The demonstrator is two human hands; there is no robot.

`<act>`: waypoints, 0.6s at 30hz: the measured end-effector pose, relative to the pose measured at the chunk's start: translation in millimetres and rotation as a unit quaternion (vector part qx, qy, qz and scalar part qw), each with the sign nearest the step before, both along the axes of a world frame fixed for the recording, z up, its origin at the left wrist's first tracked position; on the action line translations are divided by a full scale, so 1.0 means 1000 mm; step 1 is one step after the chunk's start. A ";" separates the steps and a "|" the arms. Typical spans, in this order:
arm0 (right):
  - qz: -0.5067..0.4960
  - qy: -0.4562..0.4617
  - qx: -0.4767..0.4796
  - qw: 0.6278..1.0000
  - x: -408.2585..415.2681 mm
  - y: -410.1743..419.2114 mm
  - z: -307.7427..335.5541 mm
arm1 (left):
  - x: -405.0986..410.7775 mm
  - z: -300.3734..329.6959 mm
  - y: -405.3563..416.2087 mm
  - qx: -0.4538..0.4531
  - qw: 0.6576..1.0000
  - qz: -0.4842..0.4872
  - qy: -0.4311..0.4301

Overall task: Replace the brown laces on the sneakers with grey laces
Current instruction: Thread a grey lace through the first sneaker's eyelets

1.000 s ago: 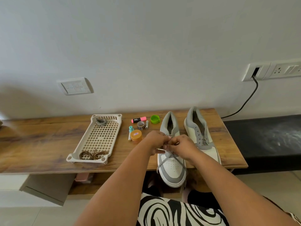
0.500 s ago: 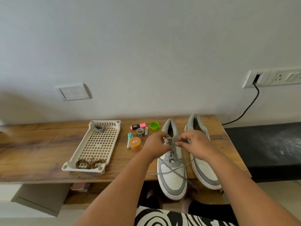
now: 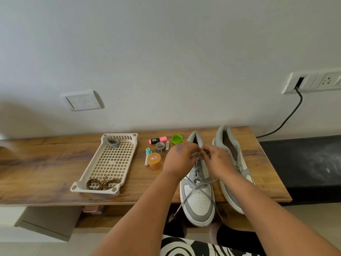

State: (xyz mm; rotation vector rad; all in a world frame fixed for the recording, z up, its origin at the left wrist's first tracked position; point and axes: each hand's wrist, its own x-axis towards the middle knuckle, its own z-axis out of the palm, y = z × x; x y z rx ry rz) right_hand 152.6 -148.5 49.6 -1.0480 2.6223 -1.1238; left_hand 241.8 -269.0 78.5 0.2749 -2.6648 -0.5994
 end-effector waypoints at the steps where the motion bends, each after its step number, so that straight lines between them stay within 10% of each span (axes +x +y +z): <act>1: -0.008 -0.007 -0.006 1.000 0.000 -0.001 -0.001 | 0.000 0.002 0.001 -0.007 1.000 0.002 -0.011; 5: -0.071 -0.020 -0.034 0.997 -0.007 0.001 -0.002 | 0.000 0.009 0.000 -0.031 0.990 0.017 -0.135; 8: -0.076 -0.012 -0.035 0.996 -0.011 0.007 0.007 | 0.003 0.009 -0.004 0.204 0.947 -0.018 -0.249; 11: -0.005 -0.031 -0.001 0.999 -0.004 0.013 0.020 | 0.009 0.014 -0.007 0.395 0.891 0.021 -0.224; 18: 0.010 0.094 0.069 0.993 0.010 0.008 0.010 | 0.008 0.019 -0.004 0.443 0.872 0.017 -0.210</act>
